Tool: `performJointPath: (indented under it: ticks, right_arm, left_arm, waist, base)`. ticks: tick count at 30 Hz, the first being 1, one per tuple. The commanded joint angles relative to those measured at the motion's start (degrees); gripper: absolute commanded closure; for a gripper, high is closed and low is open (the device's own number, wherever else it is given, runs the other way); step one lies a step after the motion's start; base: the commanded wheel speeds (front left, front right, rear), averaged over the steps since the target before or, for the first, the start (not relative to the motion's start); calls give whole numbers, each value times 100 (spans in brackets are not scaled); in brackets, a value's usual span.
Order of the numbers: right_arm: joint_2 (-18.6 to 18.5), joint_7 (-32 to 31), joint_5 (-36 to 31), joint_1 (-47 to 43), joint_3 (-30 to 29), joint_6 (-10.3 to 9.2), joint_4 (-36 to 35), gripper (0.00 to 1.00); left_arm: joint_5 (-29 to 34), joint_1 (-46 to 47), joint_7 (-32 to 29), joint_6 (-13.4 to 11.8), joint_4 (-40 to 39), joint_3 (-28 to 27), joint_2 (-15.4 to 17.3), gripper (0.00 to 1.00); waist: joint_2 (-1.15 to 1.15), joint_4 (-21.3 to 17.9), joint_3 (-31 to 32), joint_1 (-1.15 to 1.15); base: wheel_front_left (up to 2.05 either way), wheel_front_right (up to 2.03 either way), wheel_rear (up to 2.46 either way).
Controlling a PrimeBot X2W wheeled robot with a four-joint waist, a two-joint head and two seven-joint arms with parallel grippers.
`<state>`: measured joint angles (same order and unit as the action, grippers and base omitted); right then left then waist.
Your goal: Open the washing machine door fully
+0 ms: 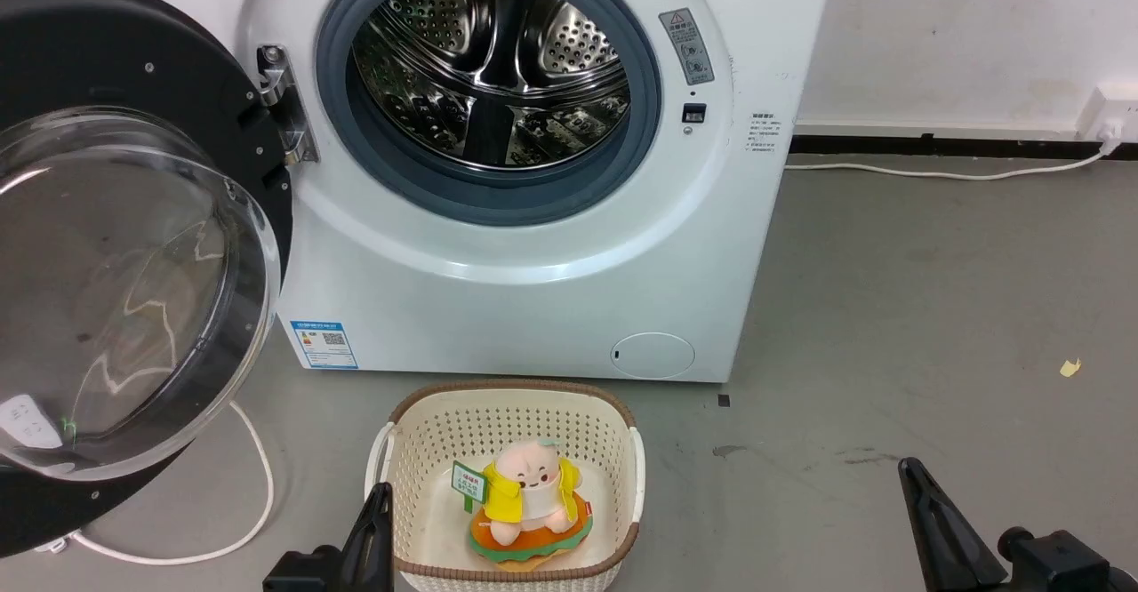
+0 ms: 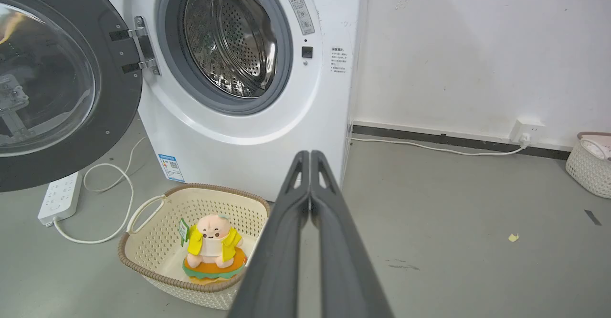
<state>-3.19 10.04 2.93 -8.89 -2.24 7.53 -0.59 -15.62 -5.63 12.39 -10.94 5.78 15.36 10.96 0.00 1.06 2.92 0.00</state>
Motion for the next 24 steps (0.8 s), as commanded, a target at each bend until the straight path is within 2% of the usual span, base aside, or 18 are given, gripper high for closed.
performJointPath:
  ticks: [1,24]
  right_arm:
    - [4,-31,-25,67,12,0,5,100]
    - [9,-227,-79,232,54,-1,16,100]
  left_arm:
    - [75,49,-40,30,-24,-55,-42,100]
    - [375,153,-281,244,-136,-354,-196,100]
  waist:
    - [0,-1,-3,0]
    - [0,-22,-61,0]
  base:
    - [0,0,0]
    - [0,0,0]
